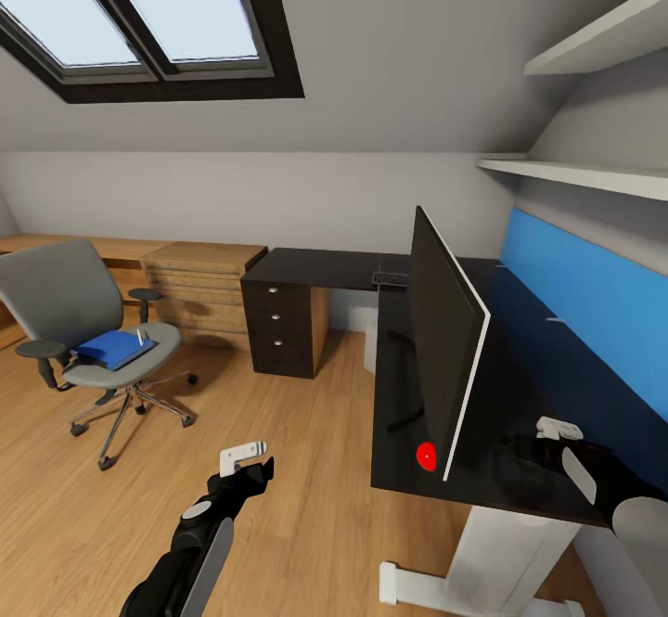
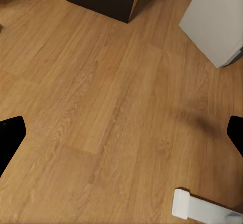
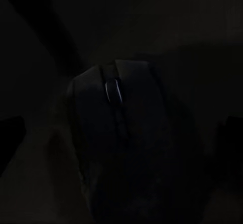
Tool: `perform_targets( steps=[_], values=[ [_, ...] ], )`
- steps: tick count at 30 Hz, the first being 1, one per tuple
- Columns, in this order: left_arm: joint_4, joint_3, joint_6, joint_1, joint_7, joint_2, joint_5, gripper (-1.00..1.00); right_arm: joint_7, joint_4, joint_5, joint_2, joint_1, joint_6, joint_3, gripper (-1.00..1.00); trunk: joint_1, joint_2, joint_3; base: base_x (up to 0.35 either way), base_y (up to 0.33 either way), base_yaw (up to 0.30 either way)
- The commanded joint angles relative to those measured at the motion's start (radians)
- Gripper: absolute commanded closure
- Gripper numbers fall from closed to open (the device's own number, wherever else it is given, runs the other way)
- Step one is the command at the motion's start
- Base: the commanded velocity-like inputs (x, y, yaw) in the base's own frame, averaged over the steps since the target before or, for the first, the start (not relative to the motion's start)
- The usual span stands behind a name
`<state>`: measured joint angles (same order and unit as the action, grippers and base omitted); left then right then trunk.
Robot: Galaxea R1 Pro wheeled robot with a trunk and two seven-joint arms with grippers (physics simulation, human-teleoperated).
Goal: In the bedroom, organize the workspace by keeping the computer under the desk, ensuring the monitor is on the desk, placing the keyboard on the desk next to the monitor, placing the mouse on the desk next to the keyboard, moving the folder from the swivel chair onto the desk next to the mouse, stacking the notebook on top of the folder with the pen on top of the notebook, and positioning the swivel chair next to the desk.
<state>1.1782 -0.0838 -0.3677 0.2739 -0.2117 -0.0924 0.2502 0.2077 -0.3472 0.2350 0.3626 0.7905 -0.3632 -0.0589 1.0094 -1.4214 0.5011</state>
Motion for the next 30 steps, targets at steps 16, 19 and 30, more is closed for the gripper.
perform_targets(
  steps=[16, 19, 30],
  values=[
    [0.003, -0.001, -0.004, 0.001, -0.008, 0.002, 0.011, -1.0, 0.003, 0.012, 0.009, -0.002, -0.001, -0.002, -0.006, 1.0, 0.0, 0.0, 0.001, 0.0, 0.0, 0.0],
    [0.003, -0.001, -0.004, 0.001, -0.008, 0.002, 0.011, -1.0, 0.001, 0.011, 0.009, -0.002, -0.001, -0.001, -0.006, 1.0, 0.0, 0.0, 0.001, 0.0, 0.0, 0.0],
    [0.001, 0.001, -0.004, 0.001, -0.011, 0.002, 0.011, -1.0, -0.008, 0.01, 0.014, -0.005, -0.001, 0.004, -0.007, 1.0, 0.0, 0.0, 0.001, -0.03, 0.0, 0.0]
  ],
)
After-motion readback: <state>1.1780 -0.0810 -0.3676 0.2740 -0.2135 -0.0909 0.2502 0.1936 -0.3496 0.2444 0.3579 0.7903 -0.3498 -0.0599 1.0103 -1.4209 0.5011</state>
